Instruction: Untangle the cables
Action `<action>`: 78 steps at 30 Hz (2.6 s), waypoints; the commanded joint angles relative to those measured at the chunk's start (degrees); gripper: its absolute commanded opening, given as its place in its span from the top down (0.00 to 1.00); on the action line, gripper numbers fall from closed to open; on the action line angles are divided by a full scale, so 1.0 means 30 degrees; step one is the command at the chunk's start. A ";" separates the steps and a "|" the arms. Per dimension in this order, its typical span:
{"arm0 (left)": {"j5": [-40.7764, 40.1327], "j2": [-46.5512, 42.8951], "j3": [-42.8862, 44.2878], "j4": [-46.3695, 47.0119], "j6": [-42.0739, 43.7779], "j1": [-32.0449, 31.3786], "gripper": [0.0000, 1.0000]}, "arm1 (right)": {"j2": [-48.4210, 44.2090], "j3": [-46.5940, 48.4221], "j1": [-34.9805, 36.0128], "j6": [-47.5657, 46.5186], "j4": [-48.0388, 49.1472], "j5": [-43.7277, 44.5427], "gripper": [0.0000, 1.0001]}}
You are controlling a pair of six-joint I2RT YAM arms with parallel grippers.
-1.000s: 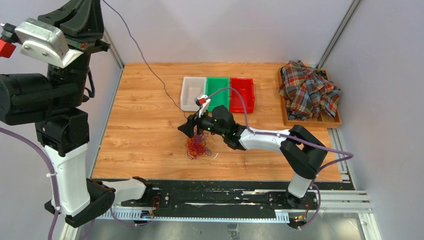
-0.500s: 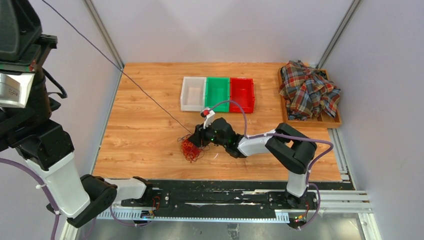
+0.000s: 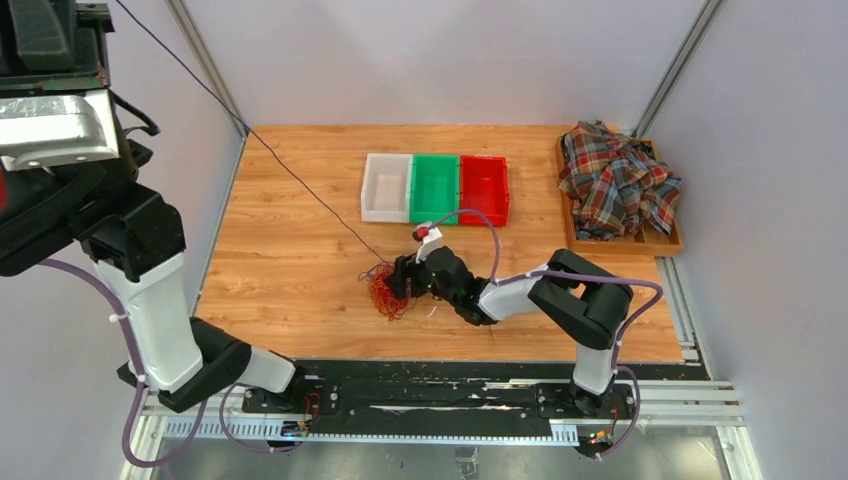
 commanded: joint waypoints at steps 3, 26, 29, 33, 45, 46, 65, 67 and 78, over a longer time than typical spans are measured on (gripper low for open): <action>-0.1968 -0.3948 -0.6504 0.1491 -0.1655 -0.0164 0.99 | -0.2072 -0.0717 0.0160 -0.1732 -0.0997 0.1765 0.31; -0.8797 -1.0925 -2.5345 -1.0305 -0.0413 0.0267 0.99 | -0.1607 0.2405 -0.1332 -0.2220 -0.3122 -0.4006 0.41; -0.7363 -1.0905 -2.8627 -1.1356 -0.0286 0.2359 0.99 | -0.2323 0.1592 -0.1984 -0.1744 -0.3206 -0.3577 0.42; -0.6324 -0.9930 -3.2473 -1.0444 0.0738 0.4485 0.99 | -0.3236 0.0990 -0.2123 -0.2045 -0.4149 -0.2797 0.41; 0.3385 -0.4949 -3.1840 -1.8017 -0.0712 0.5768 0.00 | -0.5503 -0.0306 -0.2452 -0.1955 -0.5478 -0.1040 0.37; 0.4409 -0.4968 -3.1858 -1.8436 -0.0587 0.5754 0.00 | -0.5669 -0.0346 -0.2458 -0.1915 -0.5615 -0.0986 0.37; 0.6266 -0.1956 -3.6174 -1.4273 -0.3714 0.2439 0.22 | -0.6892 -0.1010 -0.2607 -0.0550 -0.6002 -0.0170 0.39; 0.6436 -0.1594 -3.5959 -1.3986 -0.3955 0.2360 0.24 | -0.6828 -0.1062 -0.2614 -0.0384 -0.5890 -0.0104 0.39; 0.7197 0.0016 -3.5773 -1.4495 -0.4102 0.1983 0.64 | -0.6861 -0.0809 -0.2604 -0.0174 -0.5996 0.0362 0.41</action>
